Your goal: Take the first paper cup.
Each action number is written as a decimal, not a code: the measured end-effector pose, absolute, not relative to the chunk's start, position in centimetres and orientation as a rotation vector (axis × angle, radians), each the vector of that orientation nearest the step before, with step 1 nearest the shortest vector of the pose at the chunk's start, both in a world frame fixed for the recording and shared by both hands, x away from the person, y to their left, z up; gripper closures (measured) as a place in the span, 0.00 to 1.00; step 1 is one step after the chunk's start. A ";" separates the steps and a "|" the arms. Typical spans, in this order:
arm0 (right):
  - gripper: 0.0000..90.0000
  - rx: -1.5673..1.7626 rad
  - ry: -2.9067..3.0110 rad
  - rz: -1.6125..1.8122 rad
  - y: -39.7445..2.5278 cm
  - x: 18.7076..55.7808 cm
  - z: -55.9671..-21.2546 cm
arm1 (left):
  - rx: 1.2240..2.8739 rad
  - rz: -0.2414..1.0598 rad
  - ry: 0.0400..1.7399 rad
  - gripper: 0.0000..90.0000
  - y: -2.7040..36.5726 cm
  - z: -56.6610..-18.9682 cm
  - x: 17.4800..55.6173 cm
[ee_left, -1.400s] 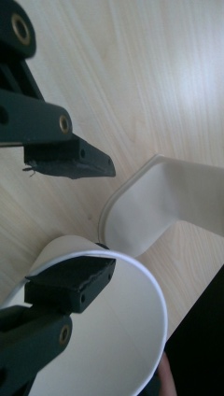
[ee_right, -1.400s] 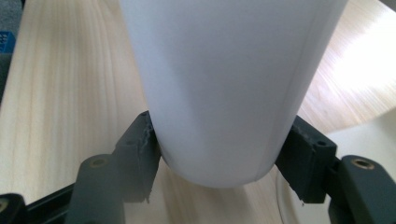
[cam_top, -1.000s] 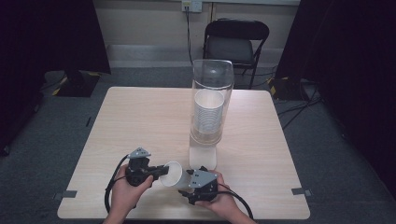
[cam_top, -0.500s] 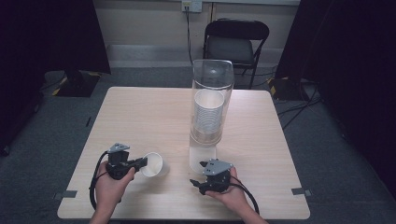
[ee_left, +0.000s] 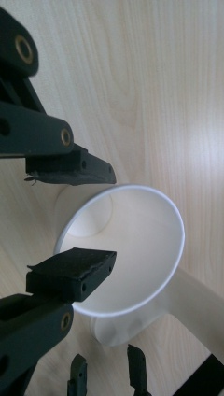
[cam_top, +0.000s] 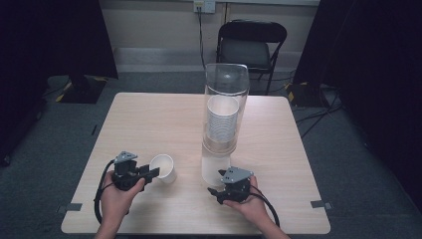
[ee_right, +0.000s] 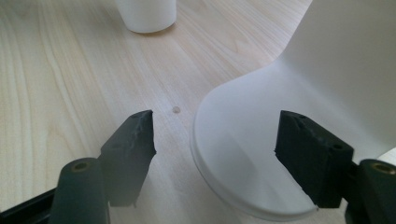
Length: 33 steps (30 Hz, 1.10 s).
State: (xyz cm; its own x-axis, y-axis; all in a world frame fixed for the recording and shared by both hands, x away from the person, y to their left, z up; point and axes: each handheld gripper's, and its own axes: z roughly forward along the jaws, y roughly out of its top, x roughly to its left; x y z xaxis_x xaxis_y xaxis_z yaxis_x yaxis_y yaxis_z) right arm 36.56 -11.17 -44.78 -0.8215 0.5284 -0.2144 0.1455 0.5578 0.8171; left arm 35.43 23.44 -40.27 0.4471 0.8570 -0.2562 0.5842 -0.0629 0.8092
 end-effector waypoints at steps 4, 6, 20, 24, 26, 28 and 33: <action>0.31 0.554 2.347 1.177 -11.5 36.7 -44.7 | 1.755 0.373 1.206 0.53 23.6 -39.8 35.2; 0.31 0.559 2.350 1.178 -11.6 36.7 -44.7 | 1.756 0.385 1.194 0.51 23.5 -39.6 35.1; 0.31 0.624 2.336 1.211 -12.3 37.2 -44.2 | 1.763 0.418 1.142 0.41 24.6 -39.3 33.5; 0.29 0.684 2.312 1.237 -12.7 37.6 -44.0 | 1.760 0.426 1.109 0.35 25.3 -39.6 32.7; 0.28 0.711 2.291 1.259 -13.0 37.8 -43.9 | 1.766 0.423 1.097 0.32 25.6 -40.0 32.5; 0.28 0.720 2.265 1.278 -13.2 38.0 -43.7 | 1.771 0.398 1.118 0.32 25.7 -40.6 32.4; 0.28 0.725 2.245 1.279 -13.3 38.2 -43.0 | 1.830 0.379 1.131 0.30 26.1 -42.1 32.4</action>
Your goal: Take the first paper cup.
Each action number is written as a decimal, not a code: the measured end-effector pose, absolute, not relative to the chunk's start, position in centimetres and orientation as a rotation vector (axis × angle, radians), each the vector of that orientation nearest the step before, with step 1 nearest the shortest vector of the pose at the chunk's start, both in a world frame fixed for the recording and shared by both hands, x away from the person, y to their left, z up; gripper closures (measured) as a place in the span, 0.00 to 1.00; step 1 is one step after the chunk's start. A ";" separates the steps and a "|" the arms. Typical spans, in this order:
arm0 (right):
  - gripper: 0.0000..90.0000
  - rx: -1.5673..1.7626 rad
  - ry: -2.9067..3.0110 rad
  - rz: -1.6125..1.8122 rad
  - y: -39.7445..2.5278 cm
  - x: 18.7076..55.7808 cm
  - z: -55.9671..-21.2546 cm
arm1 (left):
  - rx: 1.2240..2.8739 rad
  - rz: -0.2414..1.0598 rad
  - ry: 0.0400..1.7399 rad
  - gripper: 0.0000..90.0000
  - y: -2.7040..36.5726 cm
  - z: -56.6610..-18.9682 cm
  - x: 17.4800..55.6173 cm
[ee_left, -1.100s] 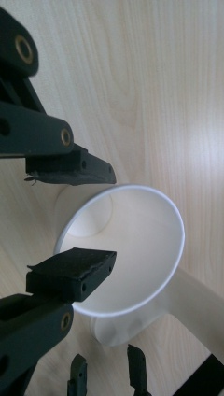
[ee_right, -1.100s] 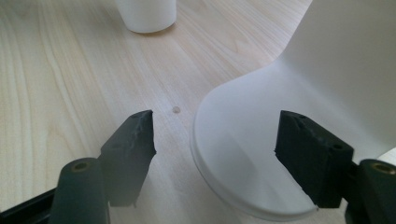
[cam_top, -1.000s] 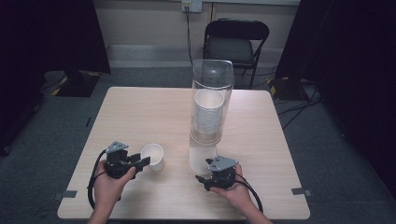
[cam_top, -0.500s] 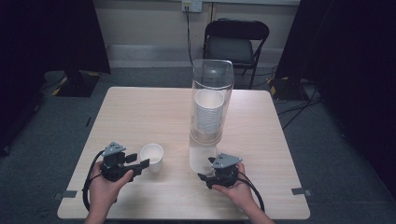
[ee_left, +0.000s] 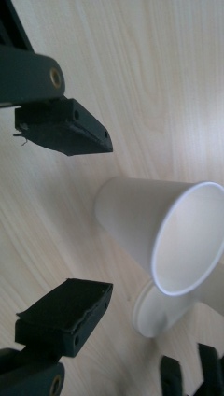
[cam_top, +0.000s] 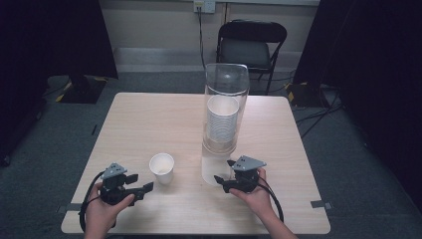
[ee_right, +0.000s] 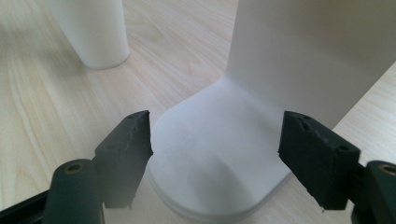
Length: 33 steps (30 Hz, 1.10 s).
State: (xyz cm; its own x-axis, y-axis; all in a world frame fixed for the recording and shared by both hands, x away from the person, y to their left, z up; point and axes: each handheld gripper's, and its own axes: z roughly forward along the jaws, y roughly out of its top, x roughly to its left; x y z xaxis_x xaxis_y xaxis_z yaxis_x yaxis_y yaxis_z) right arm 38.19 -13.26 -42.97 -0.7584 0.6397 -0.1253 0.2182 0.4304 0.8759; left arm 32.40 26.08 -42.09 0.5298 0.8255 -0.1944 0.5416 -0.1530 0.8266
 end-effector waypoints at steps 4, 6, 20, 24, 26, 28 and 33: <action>0.28 0.734 2.250 1.293 -13.1 38.4 -42.8 | 1.868 0.396 1.077 0.28 26.2 -43.1 32.5; 0.27 0.752 2.234 1.302 -13.2 38.6 -42.7 | 1.874 0.387 1.068 0.26 26.0 -43.9 32.7; 0.26 0.778 2.159 1.384 -12.9 39.3 -40.4 | 2.024 0.384 0.906 0.17 24.7 -47.3 33.7; 0.26 0.774 2.144 1.387 -12.8 39.3 -40.0 | 2.034 0.408 0.900 0.17 24.5 -47.4 33.6; 0.26 0.777 2.112 1.415 -12.8 39.4 -39.7 | 2.057 0.435 0.895 0.17 24.1 -47.4 33.4; 0.26 0.784 2.102 1.423 -12.7 39.6 -39.4 | 2.079 0.469 0.886 0.17 23.8 -47.5 33.2; 0.26 0.775 2.059 1.455 -12.2 39.8 -38.4 | 2.098 0.492 0.874 0.16 23.4 -47.5 33.1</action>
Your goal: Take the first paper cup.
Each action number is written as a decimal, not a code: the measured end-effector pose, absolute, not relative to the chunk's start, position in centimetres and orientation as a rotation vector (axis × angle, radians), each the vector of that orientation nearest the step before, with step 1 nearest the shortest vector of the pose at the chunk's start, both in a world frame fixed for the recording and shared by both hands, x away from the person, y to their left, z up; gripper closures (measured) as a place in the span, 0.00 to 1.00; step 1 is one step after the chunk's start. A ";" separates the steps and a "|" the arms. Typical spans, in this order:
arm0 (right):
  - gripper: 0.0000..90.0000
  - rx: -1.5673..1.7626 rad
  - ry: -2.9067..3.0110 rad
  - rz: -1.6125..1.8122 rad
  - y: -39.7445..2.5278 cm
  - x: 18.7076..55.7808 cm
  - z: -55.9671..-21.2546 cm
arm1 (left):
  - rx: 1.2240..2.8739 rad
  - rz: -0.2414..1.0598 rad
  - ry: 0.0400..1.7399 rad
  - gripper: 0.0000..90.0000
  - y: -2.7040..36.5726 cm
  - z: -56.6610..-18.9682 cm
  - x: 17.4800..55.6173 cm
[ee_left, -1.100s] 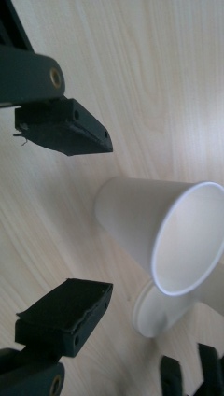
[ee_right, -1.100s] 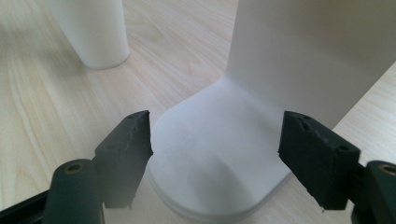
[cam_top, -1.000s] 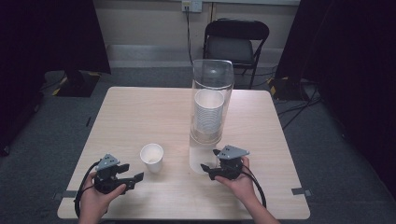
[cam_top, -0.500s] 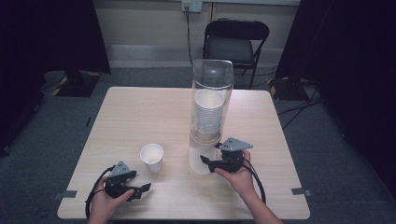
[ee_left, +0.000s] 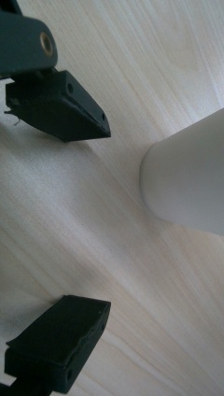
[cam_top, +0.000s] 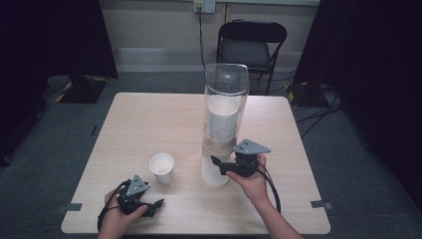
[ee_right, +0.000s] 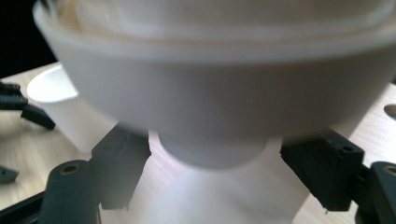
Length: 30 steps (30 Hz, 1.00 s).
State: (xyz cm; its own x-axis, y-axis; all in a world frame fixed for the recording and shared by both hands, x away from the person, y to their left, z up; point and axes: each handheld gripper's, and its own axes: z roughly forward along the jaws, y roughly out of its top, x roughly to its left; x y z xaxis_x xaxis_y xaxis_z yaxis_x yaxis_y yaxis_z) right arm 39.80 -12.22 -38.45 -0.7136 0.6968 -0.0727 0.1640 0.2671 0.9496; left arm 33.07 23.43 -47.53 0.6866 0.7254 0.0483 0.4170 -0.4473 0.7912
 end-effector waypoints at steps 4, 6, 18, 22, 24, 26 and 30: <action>0.26 0.774 2.052 1.463 -11.8 40.0 -38.2 | 2.098 0.492 0.873 0.16 23.4 -47.5 33.1; 0.28 0.773 2.036 1.471 -11.8 40.0 -38.2 | 2.098 0.492 0.874 0.16 23.4 -47.5 33.1; 0.38 0.732 2.025 1.487 -11.8 40.1 -38.1 | 2.097 0.491 0.873 0.16 23.4 -47.5 33.1; 0.39 0.744 2.018 1.493 -11.8 40.0 -38.3 | 2.104 0.490 0.872 0.15 23.4 -47.5 33.2; 0.39 0.737 2.017 1.498 -11.9 40.1 -38.4 | 2.103 0.489 0.868 0.15 23.3 -47.5 33.2; 0.39 0.734 2.020 1.496 -11.9 40.1 -38.4 | 2.103 0.489 0.869 0.15 23.3 -47.5 33.2; 0.39 0.735 2.018 1.495 -11.8 40.1 -38.4 | 2.102 0.488 0.871 0.15 23.3 -47.5 33.2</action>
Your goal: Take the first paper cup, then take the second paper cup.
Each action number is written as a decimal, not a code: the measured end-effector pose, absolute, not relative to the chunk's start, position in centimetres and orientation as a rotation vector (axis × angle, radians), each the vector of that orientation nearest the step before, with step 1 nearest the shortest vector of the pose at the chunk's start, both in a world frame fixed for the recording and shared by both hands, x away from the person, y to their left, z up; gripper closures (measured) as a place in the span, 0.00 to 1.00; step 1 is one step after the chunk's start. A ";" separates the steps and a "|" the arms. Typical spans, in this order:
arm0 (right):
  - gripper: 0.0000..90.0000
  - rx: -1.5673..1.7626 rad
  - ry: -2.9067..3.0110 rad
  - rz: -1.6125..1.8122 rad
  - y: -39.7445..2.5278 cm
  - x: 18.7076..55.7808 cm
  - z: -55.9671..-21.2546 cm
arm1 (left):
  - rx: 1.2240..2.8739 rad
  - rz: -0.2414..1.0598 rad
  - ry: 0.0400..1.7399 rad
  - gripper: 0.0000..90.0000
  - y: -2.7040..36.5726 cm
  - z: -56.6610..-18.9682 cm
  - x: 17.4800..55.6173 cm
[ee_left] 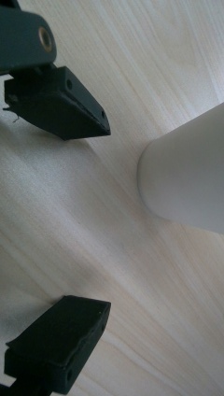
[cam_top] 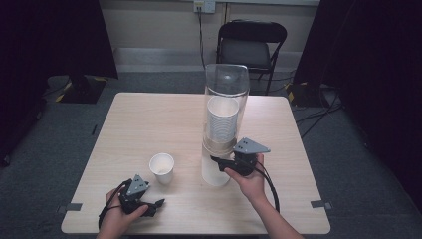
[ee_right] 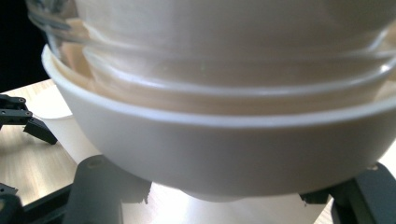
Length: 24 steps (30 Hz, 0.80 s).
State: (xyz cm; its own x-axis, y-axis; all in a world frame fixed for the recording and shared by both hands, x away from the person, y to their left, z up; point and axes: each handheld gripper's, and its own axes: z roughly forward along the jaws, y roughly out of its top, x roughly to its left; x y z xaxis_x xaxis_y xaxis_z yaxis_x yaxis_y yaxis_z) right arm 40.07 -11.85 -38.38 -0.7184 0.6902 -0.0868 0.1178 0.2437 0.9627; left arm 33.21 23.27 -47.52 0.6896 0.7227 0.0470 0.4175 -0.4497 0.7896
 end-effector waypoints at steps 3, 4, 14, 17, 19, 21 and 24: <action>0.39 0.733 2.020 1.494 -11.9 40.1 -38.4 | 2.102 0.488 0.870 0.15 23.3 -47.5 33.2; 0.39 0.732 2.020 1.495 -11.9 40.1 -38.4 | 2.103 0.488 0.869 0.15 23.3 -47.5 33.2; 0.39 0.709 1.997 1.514 -12.0 40.0 -38.8 | 2.103 0.488 0.869 0.15 23.3 -47.5 33.2; 0.39 0.704 1.994 1.511 -12.0 39.9 -38.9 | 2.103 0.488 0.869 0.15 23.3 -47.5 33.2; 0.40 0.695 1.996 1.502 -12.0 39.9 -39.0 | 2.103 0.489 0.869 0.15 23.3 -47.5 33.2; 0.40 0.689 1.998 1.500 -12.0 39.9 -39.1 | 2.103 0.488 0.869 0.15 23.3 -47.5 33.2; 0.40 0.710 1.999 1.525 -12.1 39.9 -39.4 | 2.103 0.488 0.869 0.15 23.3 -47.5 33.2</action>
